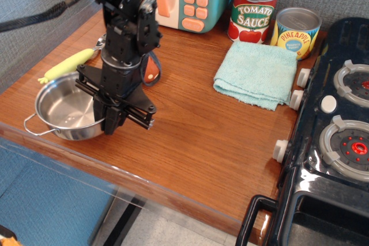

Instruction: Hold the tiffin box which is near the spatula, and place it on edge of the table.

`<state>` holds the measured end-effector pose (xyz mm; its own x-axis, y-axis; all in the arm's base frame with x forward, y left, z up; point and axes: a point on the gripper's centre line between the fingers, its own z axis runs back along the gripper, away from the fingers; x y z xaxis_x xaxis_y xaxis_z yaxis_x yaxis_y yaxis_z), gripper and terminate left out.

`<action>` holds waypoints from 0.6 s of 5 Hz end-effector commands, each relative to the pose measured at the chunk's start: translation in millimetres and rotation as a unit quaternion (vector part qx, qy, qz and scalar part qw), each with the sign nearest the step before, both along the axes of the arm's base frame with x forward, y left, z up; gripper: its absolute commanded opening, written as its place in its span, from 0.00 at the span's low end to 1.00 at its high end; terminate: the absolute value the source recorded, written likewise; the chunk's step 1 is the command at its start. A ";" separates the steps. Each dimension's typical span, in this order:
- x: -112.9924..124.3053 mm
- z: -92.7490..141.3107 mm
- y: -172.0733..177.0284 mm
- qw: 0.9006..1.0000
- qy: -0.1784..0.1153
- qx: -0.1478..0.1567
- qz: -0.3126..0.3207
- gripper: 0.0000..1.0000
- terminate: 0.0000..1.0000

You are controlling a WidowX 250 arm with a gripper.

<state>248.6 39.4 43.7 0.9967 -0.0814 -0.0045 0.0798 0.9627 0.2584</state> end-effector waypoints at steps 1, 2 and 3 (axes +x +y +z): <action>-0.3 -0.2 -70.8 0.990 -0.015 -0.026 -0.137 0.00 0.00; 0.4 -17.8 -90.7 0.986 0.009 -0.014 -0.164 0.00 0.00; 4.4 -29.9 -100.0 0.983 0.023 -0.019 -0.181 0.00 0.00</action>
<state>255.0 -60.5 7.6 0.9050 -0.4204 -0.0649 0.4242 0.8807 0.2105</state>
